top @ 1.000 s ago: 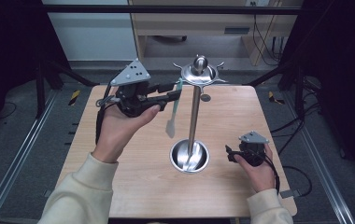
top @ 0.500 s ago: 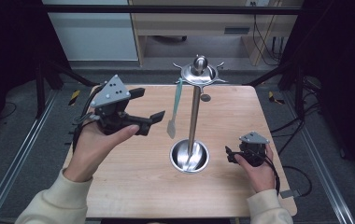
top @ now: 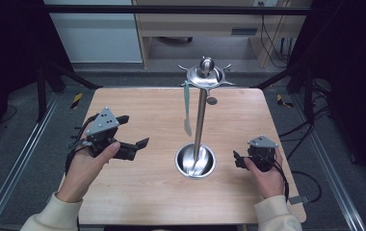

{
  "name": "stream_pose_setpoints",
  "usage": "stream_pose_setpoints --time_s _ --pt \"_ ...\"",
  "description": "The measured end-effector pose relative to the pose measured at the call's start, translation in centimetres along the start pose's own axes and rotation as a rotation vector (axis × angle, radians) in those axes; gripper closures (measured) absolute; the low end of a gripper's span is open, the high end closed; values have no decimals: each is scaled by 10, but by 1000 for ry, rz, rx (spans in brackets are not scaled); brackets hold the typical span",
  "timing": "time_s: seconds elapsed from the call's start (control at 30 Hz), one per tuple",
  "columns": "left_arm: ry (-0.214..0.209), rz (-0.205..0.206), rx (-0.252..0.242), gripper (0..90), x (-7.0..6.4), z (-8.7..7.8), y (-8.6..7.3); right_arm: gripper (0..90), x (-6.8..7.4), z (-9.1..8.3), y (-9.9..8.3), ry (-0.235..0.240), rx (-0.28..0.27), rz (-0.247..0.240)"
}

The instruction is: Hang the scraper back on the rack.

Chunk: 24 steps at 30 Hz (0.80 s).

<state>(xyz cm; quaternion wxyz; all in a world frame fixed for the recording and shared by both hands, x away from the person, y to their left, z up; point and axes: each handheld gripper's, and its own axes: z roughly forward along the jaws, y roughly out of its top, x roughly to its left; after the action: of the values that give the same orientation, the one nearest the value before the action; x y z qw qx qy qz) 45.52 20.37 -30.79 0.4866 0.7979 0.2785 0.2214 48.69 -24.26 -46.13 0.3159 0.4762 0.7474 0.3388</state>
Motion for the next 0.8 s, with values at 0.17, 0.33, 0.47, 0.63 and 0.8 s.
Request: stream_pose_setpoints --time_s 0.17,0.33,0.47,0.63,0.8 --pt "12 2 11 56 3 5 -8 85 0 -1 0 -7 -3 1" --pt "27 17 14 56 5 7 -14 84 0 -1 0 -15 1 -8" --pt "39 22 25 55 8 10 -20 86 0 -1 0 -25 -6 -22" --pt "59 16 46 55 14 17 -35 87 -1 -1 -1 -29 -8 -33" --pt "74 0 66 55 20 21 -48 89 0 -1 -1 -28 -4 -37"
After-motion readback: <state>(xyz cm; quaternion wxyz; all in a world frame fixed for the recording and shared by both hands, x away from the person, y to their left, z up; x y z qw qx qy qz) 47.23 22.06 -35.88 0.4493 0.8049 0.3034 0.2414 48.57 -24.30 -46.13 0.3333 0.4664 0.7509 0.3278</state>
